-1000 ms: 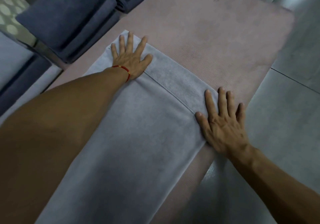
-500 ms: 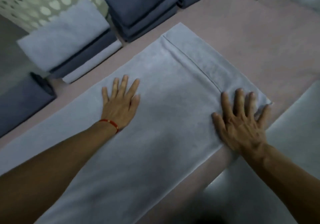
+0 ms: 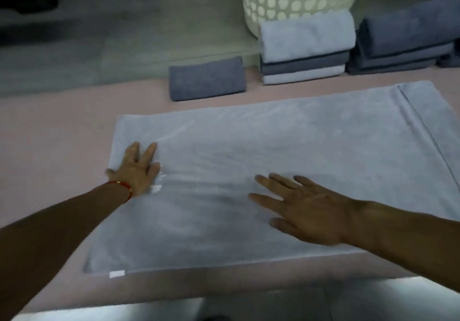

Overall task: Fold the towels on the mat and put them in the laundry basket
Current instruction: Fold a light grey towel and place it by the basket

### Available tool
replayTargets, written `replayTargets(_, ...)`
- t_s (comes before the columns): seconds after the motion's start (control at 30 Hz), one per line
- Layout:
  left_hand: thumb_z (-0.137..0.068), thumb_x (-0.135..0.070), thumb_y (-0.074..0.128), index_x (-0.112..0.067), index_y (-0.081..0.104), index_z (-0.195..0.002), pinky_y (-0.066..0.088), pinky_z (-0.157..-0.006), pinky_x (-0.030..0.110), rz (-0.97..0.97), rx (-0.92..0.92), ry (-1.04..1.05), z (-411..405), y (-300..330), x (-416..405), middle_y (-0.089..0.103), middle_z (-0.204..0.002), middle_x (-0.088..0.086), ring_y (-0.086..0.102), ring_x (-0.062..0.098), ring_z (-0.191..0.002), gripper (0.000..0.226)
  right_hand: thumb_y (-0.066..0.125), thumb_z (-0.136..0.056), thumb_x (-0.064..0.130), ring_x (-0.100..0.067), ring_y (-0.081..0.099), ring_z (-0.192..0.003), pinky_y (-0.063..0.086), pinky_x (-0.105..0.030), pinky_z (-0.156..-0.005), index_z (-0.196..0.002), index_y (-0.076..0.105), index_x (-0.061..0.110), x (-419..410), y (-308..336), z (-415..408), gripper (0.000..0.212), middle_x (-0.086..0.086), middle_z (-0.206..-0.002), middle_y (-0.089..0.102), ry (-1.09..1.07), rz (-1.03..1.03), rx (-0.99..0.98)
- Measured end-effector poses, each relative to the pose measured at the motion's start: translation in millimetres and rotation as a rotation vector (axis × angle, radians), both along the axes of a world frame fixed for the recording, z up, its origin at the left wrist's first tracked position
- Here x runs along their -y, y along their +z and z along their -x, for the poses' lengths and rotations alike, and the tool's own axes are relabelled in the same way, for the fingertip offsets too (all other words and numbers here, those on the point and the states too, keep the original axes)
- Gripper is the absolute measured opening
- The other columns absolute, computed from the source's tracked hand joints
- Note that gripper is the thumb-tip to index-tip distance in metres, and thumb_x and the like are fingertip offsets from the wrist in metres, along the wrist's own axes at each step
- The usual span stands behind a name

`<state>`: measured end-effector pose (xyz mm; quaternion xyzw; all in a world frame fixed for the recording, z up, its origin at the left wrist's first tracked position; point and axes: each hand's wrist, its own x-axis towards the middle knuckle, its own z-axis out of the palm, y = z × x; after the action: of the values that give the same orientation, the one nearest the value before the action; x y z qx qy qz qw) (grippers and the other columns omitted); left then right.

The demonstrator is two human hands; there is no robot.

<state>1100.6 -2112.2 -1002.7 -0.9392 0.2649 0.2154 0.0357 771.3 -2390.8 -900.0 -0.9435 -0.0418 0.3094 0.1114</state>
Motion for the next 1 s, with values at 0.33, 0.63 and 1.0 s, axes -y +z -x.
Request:
replayTargets(0.33, -0.105, -0.029, 0.040, -0.009, 0.044, -0.150, 0.015, -0.124, 0.034, 0.469, 0.036, 0.022, 35.6, -14.5, -93.8, 0.035, -0.158, 0.019, 0.032, 0.037, -0.146, 0.049, 0.033, -0.106, 0.049, -0.029, 0.006, -0.156, 0.010, -0.057, -0.124, -0.161, 0.010, 0.039, -119.7, -23.9, -87.3, 0.061, -0.002, -0.171, -0.001, 0.394, 0.004, 0.090)
replayTargets(0.63, -0.093, 0.017, 0.040, -0.010, 0.064, -0.132, 0.023, -0.116, 0.012, 0.734, -0.571, 0.453, 28.4, 21.5, -160.6, 0.036, -0.158, -0.007, 0.026, 0.008, -0.149, 0.053, 0.066, -0.085, 0.040, -0.027, 0.037, -0.135, 0.026, -0.055, -0.113, -0.125, 0.063, 0.028, -351.4, -100.3, -145.6, 0.041, -0.002, -0.140, 0.049, -0.113, -0.262, 0.472)
replayTargets(1.0, -0.079, 0.026, 0.045, -0.007, 0.055, -0.140, 0.028, -0.096, -0.004, 0.482, -0.364, 0.050, 12.1, 34.7, -155.0, 0.040, -0.153, 0.003, 0.036, 0.015, -0.141, 0.070, 0.073, -0.070, 0.019, -0.019, 0.059, -0.073, 0.048, -0.035, -0.074, -0.069, 0.064, 0.020, -323.5, -111.1, -154.2, 0.010, 0.003, -0.071, 0.063, -0.426, -0.490, 0.753)
